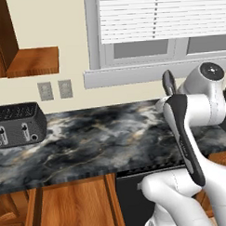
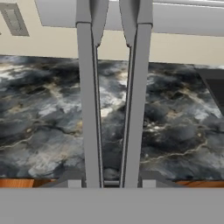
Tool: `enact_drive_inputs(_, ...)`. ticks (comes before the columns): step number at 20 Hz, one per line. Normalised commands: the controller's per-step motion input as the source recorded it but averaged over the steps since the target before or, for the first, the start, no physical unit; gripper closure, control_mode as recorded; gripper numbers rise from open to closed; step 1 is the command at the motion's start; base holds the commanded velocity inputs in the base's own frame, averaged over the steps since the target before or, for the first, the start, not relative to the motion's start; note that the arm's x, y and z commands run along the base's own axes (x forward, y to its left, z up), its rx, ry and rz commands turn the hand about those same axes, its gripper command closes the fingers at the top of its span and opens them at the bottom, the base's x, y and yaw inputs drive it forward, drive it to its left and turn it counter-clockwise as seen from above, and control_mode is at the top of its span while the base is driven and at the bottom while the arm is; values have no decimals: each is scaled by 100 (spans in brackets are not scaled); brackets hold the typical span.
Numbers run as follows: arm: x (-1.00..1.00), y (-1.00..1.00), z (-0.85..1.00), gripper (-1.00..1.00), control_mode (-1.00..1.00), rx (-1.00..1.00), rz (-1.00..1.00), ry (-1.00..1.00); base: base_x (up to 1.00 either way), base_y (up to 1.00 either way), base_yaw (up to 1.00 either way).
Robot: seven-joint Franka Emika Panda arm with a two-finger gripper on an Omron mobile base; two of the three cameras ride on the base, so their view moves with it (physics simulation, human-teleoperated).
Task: Take the tongs from the drawer on the left and place them on the dining counter next to the tray containing the hot dog.
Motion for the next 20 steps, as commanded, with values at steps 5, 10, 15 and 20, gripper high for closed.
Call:
enact_drive_inputs(5,0,0,5,100,-100,0,-2,0,0,0,0)
enact_drive_inputs(10,-4,0,2,100,-100,0,-1,-1,0,0,0)
enact_drive_inputs(15,0,0,0,100,-100,0,-1,0,0,0,0)
enact_drive_inputs(20,0,0,0,100,-100,0,0,0,0,0,0)
